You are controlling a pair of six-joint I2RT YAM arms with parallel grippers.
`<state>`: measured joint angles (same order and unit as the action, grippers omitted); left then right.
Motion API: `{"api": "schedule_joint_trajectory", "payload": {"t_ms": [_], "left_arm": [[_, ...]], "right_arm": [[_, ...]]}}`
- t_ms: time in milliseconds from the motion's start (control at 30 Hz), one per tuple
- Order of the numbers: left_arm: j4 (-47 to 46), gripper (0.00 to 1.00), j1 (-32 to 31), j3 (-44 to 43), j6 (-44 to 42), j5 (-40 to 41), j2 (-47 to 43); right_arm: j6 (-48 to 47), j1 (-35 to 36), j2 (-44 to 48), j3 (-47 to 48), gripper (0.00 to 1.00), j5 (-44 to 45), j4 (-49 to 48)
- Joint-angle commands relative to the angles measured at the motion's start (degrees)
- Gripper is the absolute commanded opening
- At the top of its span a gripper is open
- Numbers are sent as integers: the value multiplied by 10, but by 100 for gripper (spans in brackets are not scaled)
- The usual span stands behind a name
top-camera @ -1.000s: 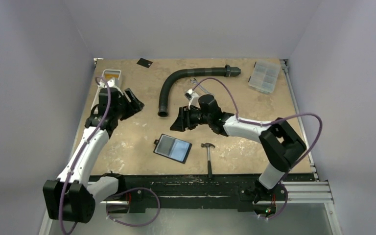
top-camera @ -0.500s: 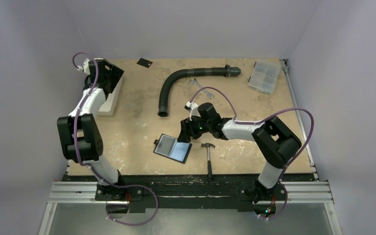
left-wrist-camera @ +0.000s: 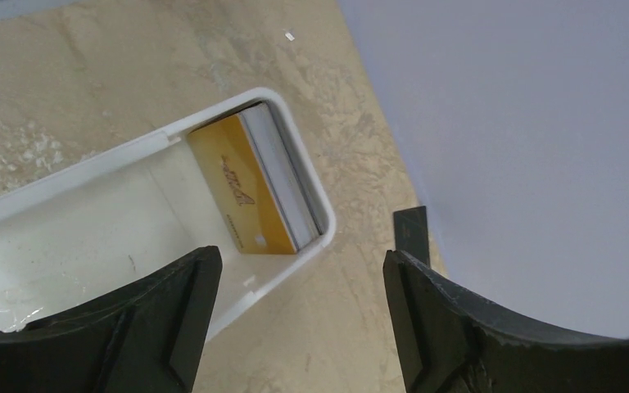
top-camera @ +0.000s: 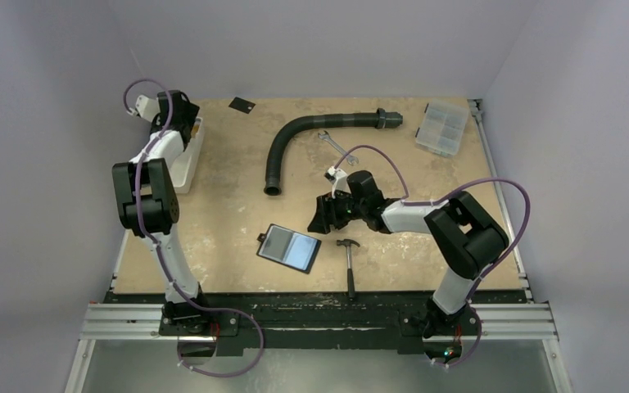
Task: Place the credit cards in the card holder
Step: Pick up the credit card from the storage box.
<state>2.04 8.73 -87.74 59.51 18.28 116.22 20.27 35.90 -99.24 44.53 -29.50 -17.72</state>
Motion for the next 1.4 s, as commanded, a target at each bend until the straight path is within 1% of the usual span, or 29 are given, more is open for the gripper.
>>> {"api": "schedule_joint_trajectory", "payload": {"t_ms": [0,67,133,233,367,533,800,1000,1067,1200,1267,1367], "left_arm": [[-2,77,6,-21,33,24,28],[-11,76,8,-15,43,29,37],[-43,74,15,-8,56,14,43],[-67,74,26,-9,72,2,61],[-76,74,35,-8,91,-16,75],[-111,71,44,12,119,-45,88],[-185,68,49,41,132,-78,103],[-289,62,49,93,138,-79,95],[-323,57,50,103,139,-80,97],[-354,49,50,105,152,-82,103],[-367,42,49,107,151,-83,103],[-373,40,50,107,150,-81,101]], "right_arm": [[-2,1,18,0,67,-20,-35],[-2,0,17,-2,67,-21,-36],[-2,-1,17,-4,67,-22,-36],[-2,-3,16,-8,66,-26,-38],[-1,-4,14,-10,66,-28,-42],[2,-5,5,-8,65,-37,-47],[3,-5,1,-8,65,-40,-49],[6,-5,-3,-8,64,-48,-52],[6,-5,-3,-8,64,-50,-52],[6,-5,-4,-8,63,-53,-54],[6,-5,-5,-9,63,-54,-54],[6,-5,-5,-9,63,-56,-55]]}}
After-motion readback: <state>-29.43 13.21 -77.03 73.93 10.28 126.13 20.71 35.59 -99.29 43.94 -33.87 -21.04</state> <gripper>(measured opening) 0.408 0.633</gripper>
